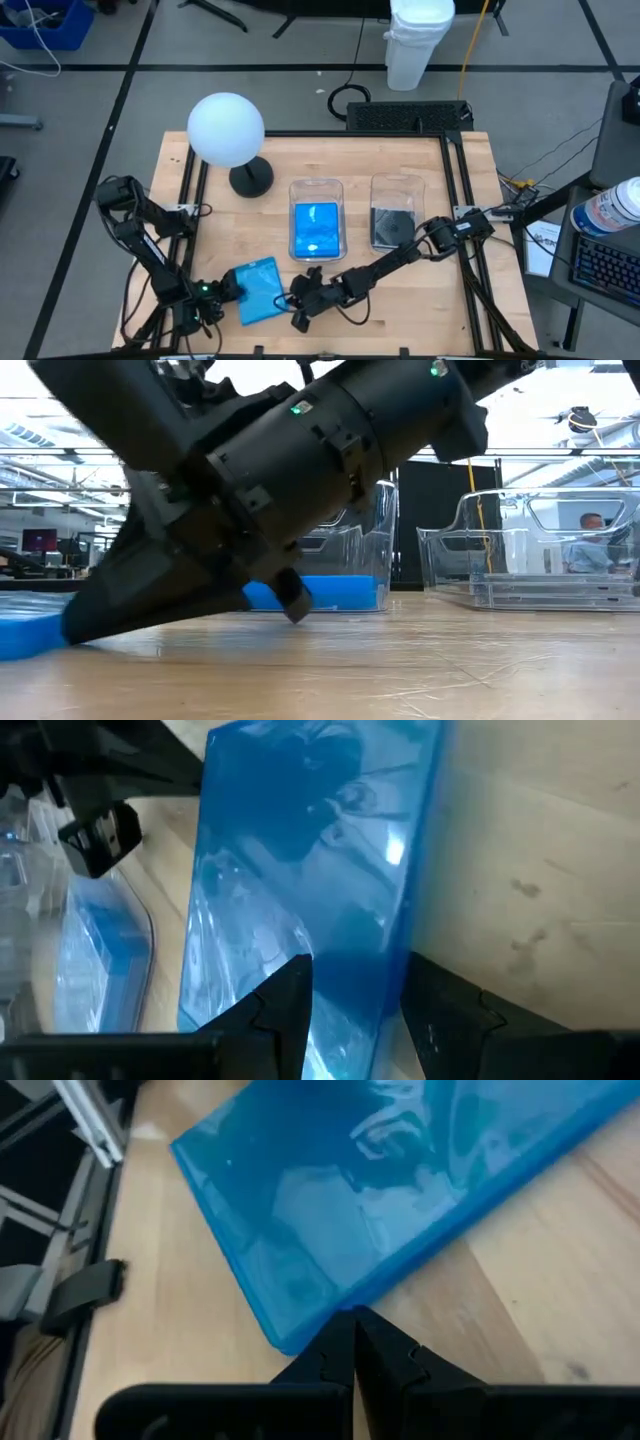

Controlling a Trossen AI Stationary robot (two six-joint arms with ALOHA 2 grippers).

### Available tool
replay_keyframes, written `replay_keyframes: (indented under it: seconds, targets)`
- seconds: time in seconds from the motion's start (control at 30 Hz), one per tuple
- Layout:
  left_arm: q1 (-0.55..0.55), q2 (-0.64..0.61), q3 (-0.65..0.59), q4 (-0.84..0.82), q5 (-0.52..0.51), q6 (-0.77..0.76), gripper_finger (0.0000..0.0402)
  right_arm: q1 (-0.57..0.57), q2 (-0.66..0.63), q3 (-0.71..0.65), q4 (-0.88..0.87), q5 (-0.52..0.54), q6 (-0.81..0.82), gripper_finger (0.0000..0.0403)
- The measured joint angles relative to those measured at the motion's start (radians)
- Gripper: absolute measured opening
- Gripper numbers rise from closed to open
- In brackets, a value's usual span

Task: Pick & place jewel cases by type
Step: Put the blue CD case into the left transparent bin

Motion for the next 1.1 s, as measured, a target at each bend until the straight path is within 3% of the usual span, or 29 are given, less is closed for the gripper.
replay_keyframes:
  seconds: [0.47, 0.57, 0.87, 1.1]
  targets:
    - [0.022, 0.027, -0.002, 0.044, -0.022, 0.006, 0.0153, 0.007, 0.019, -0.002, 0.097, -0.041, -0.047, 0.0]
    - [0.009, 0.028, -0.002, 0.045, -0.034, 0.008, 0.0137, 0.009, 0.02, -0.003, 0.118, -0.045, -0.055, 0.0]
    - [-0.043, 0.03, -0.002, 0.046, -0.181, 0.008, 0.0048, 0.015, 0.022, -0.003, 0.14, -0.044, -0.064, 0.0]
    - [-0.092, 0.031, -0.003, 0.044, -0.295, 0.008, 0.0048, 0.017, 0.023, -0.004, 0.163, -0.04, -0.084, 0.0]
